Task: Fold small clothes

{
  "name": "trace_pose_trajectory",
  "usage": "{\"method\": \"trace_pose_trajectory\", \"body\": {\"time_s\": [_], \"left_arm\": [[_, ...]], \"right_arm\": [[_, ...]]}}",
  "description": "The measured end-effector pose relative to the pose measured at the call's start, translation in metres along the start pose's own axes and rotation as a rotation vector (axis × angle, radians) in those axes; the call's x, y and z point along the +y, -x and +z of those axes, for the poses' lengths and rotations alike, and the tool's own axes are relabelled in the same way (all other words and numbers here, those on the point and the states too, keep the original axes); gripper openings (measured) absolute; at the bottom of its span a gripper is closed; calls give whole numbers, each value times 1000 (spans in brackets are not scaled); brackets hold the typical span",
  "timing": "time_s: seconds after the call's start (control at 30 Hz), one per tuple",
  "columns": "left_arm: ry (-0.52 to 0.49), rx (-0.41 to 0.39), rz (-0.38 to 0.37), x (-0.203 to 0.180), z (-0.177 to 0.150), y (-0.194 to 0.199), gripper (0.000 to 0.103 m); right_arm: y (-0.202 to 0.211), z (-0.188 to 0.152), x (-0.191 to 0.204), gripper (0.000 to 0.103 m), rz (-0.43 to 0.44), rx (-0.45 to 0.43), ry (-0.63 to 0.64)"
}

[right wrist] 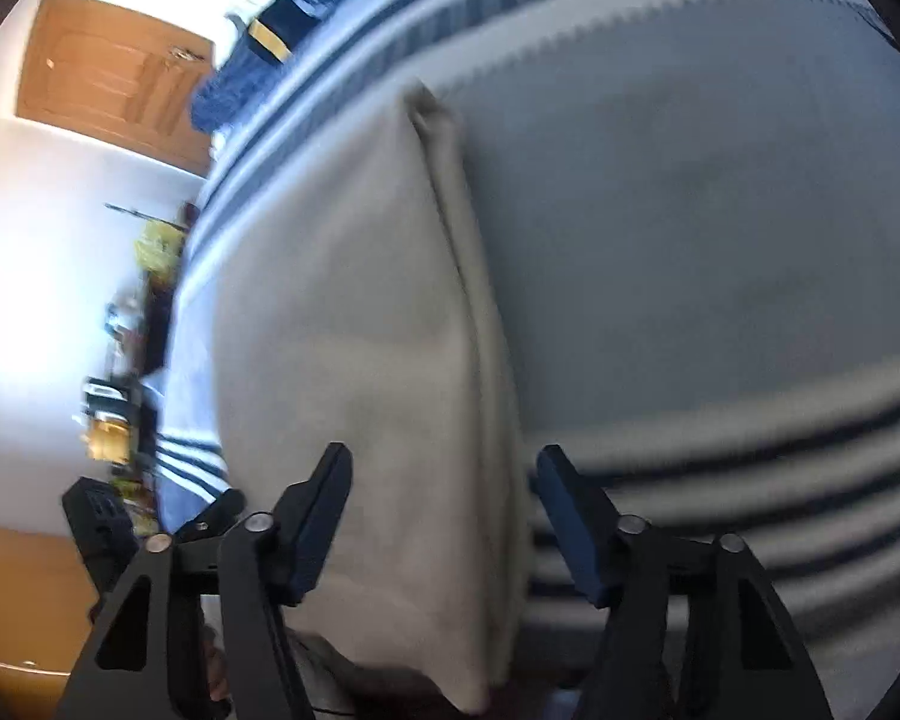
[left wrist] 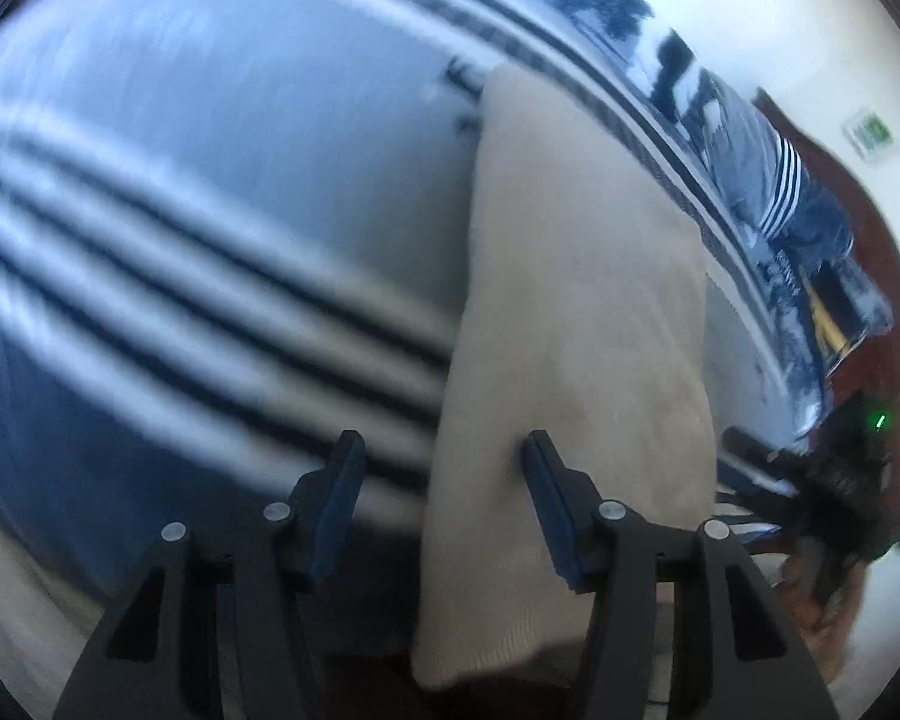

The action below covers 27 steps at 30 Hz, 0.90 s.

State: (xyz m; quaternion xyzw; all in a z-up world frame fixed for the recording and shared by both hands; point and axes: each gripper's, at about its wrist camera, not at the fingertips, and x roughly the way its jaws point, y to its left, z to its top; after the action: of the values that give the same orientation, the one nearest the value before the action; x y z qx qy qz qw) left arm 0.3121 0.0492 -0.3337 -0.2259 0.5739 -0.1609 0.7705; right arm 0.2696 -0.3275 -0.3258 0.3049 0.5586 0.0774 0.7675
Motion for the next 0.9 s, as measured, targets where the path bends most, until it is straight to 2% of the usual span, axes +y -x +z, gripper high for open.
{"method": "trace_pose_trajectory", "body": {"time_s": [0.1,0.17,0.2,0.23,0.27,0.3,0.33,0.4,0.47,0.53,0.57,0.6,0.63,0.67,0.7,0.73,0.83,0.87,0.9], "left_arm": [[-5,20,-9,-1,-11,-3,53],[-34,33,-15,-7,-16,-3,53],[-47,44,-21,-10,-19,-3,52],[-65,55,-26,-15,-25,-4,26],[-94,61,-28,-22,-27,-4,10],[-136,23,-11,-29,-32,3,10],[-160,-11,1,-33,-36,11,10],[-164,-27,8,-35,-41,17,10],[-164,-24,28,-30,-45,12,11],[-149,-6,55,-25,-48,5,16],[-140,-1,62,-24,-49,5,20],[-141,-3,70,-25,-50,6,26],[-149,-4,74,-27,-52,7,28],[-162,-4,81,-28,-54,9,31],[-170,-2,89,-28,-55,9,31],[-178,-5,95,-29,-58,11,31],[-234,-60,123,-42,-66,26,33],[-248,-76,130,-45,-69,32,42],[-259,-93,138,-49,-71,38,55]], "right_arm": [[-1,-18,-2,57,-9,25,8],[-5,-26,1,57,0,36,26],[-8,-30,1,44,-27,44,51],[-14,-28,5,23,-77,46,87],[-16,-32,7,20,-102,43,116],[-16,-35,13,13,-122,35,143],[-9,-40,19,10,-151,7,169],[5,-48,29,6,-193,-57,203],[8,-56,26,7,-249,-81,200],[3,-57,11,8,-285,-48,163],[2,-56,4,9,-259,-22,119],[5,-55,-1,12,-195,-17,72],[10,-55,-3,25,-136,-25,47],[16,-56,-3,36,-116,-40,40],[23,-58,-2,56,-129,-69,44],[27,-60,1,60,-140,-88,53],[38,-70,8,60,-148,-103,76],[41,-71,10,60,-146,-108,82],[45,-76,19,60,-147,-120,99]]}}
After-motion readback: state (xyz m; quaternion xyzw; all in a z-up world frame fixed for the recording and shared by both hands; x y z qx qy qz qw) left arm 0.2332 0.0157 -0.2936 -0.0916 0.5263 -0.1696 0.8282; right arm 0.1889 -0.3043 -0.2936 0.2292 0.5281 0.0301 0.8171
